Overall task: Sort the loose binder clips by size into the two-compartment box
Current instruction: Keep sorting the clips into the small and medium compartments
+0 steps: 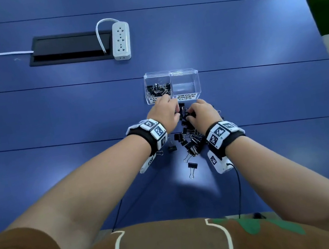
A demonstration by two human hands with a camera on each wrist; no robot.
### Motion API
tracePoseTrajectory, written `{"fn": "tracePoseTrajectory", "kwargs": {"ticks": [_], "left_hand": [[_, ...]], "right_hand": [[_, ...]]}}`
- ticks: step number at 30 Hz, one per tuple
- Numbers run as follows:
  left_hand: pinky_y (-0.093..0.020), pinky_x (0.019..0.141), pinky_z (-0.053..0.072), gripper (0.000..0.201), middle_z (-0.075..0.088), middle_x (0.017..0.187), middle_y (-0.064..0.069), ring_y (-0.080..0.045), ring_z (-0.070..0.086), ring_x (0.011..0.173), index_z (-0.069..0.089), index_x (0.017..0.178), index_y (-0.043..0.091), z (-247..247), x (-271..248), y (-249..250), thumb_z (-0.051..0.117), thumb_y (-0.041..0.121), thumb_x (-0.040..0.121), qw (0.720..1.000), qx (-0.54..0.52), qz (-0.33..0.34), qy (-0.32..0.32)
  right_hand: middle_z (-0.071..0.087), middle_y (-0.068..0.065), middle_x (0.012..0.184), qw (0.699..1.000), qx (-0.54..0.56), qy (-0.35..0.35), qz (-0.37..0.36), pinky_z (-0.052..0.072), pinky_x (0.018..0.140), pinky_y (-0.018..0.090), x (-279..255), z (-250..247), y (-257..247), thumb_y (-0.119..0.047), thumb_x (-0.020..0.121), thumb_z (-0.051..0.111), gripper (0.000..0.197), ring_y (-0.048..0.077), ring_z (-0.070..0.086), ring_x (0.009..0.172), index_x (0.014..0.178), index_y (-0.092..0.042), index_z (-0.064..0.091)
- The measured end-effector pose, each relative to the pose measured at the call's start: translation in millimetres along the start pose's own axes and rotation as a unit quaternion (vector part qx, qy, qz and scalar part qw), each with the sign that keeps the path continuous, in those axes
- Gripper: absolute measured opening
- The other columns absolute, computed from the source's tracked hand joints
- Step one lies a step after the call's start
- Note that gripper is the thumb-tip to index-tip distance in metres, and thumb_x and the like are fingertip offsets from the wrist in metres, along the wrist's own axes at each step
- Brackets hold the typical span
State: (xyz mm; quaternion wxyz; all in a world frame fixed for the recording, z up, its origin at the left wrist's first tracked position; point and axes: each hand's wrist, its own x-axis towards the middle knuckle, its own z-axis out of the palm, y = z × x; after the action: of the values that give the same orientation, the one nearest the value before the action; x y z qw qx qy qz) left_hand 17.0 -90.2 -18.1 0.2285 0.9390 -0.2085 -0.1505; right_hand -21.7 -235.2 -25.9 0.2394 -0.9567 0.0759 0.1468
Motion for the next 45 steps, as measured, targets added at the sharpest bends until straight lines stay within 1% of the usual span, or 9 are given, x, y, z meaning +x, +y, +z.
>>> {"fn": "tracePoseTrajectory", "kwargs": {"ticks": [4, 9, 16, 20, 24, 27, 35, 40, 45], "left_hand": [[-0.042, 0.089, 0.049, 0.027, 0.051, 0.115, -0.009, -0.026, 0.045, 0.114, 0.054, 0.109, 0.010, 16, -2, 5, 0.062, 0.025, 0.088, 0.998, 0.000, -0.039, -0.045], [-0.044, 0.089, 0.048, 0.028, 0.049, 0.113, -0.011, -0.028, 0.042, 0.114, 0.055, 0.106, 0.009, 20, -1, 4, 0.060, 0.030, 0.089, 0.997, 0.003, -0.053, -0.051], [-0.045, 0.091, 0.047, 0.016, 0.055, 0.110, -0.009, -0.028, 0.043, 0.107, 0.058, 0.101, 0.009, 16, -10, -11, 0.047, 0.011, 0.090, 0.997, 0.000, -0.037, -0.061], [-0.044, 0.090, 0.048, 0.019, 0.059, 0.110, -0.007, -0.026, 0.045, 0.106, 0.058, 0.104, 0.012, 16, -13, -14, 0.046, 0.010, 0.089, 0.998, -0.009, -0.049, -0.042], [-0.044, 0.092, 0.046, 0.018, 0.057, 0.108, -0.007, -0.026, 0.045, 0.108, 0.057, 0.103, 0.011, 18, -9, -2, 0.054, 0.025, 0.091, 0.998, -0.015, -0.044, -0.044], [-0.044, 0.095, 0.045, 0.025, 0.055, 0.112, -0.009, -0.028, 0.045, 0.112, 0.056, 0.105, 0.010, 23, -3, 7, 0.058, 0.029, 0.090, 0.997, -0.005, -0.054, -0.054], [-0.043, 0.089, 0.047, 0.019, 0.056, 0.112, -0.011, -0.029, 0.047, 0.111, 0.055, 0.105, 0.008, 22, -1, 6, 0.052, 0.009, 0.086, 0.995, 0.013, -0.068, -0.065], [-0.043, 0.090, 0.047, 0.025, 0.056, 0.113, -0.011, -0.029, 0.047, 0.110, 0.052, 0.109, 0.007, 17, -8, -6, 0.050, 0.005, 0.084, 0.995, -0.010, -0.076, -0.068], [-0.042, 0.090, 0.047, 0.028, 0.055, 0.112, -0.011, -0.029, 0.046, 0.111, 0.053, 0.112, 0.009, 15, -14, -13, 0.049, 0.005, 0.084, 0.994, -0.010, -0.071, -0.077]], "right_hand": [[0.058, 0.010, 0.109, 1.000, 0.019, 0.005, 0.013, 0.049, 0.087, 0.038, -1, -2, 4, -0.013, 0.086, 0.056, 0.016, 0.029, 0.059, 0.096, 0.096, -0.005, 0.067], [0.066, 0.003, 0.098, 0.992, 0.107, 0.017, 0.070, 0.050, 0.085, 0.028, -1, -8, 21, -0.009, 0.079, 0.059, 0.014, 0.018, 0.059, 0.086, 0.089, -0.017, 0.066], [0.064, -0.002, 0.081, 0.968, 0.217, 0.052, 0.115, 0.057, 0.082, 0.037, -5, -24, 47, -0.004, 0.080, 0.057, 0.019, 0.016, 0.059, 0.071, 0.090, -0.016, 0.068], [0.065, 0.001, 0.084, 0.975, 0.185, 0.069, 0.105, 0.053, 0.086, 0.035, -8, -26, 49, -0.006, 0.081, 0.055, 0.020, 0.016, 0.058, 0.077, 0.090, -0.016, 0.069], [0.063, 0.004, 0.096, 0.995, 0.095, 0.040, 0.015, 0.047, 0.085, 0.030, -9, -18, 32, -0.009, 0.081, 0.059, 0.015, 0.017, 0.054, 0.086, 0.091, -0.014, 0.069], [0.058, 0.003, 0.101, 0.999, 0.040, 0.012, 0.006, 0.049, 0.087, 0.037, -7, -8, 25, -0.016, 0.082, 0.062, 0.013, 0.021, 0.053, 0.101, 0.095, -0.015, 0.066], [0.061, 0.005, 0.100, 0.996, 0.080, 0.016, 0.043, 0.050, 0.088, 0.033, -3, -11, 26, -0.011, 0.080, 0.058, 0.018, 0.022, 0.058, 0.090, 0.096, -0.013, 0.066], [0.066, 0.001, 0.075, 0.958, 0.240, 0.083, 0.130, 0.050, 0.064, 0.027, -4, -27, 36, -0.009, 0.085, 0.046, 0.025, 0.015, 0.057, 0.062, 0.087, -0.016, 0.070], [0.054, 0.002, 0.063, 0.912, 0.368, 0.022, 0.180, 0.041, 0.047, 0.026, -1, -22, 29, -0.007, 0.085, 0.040, 0.032, 0.017, 0.047, 0.052, 0.066, -0.014, 0.064]]}}
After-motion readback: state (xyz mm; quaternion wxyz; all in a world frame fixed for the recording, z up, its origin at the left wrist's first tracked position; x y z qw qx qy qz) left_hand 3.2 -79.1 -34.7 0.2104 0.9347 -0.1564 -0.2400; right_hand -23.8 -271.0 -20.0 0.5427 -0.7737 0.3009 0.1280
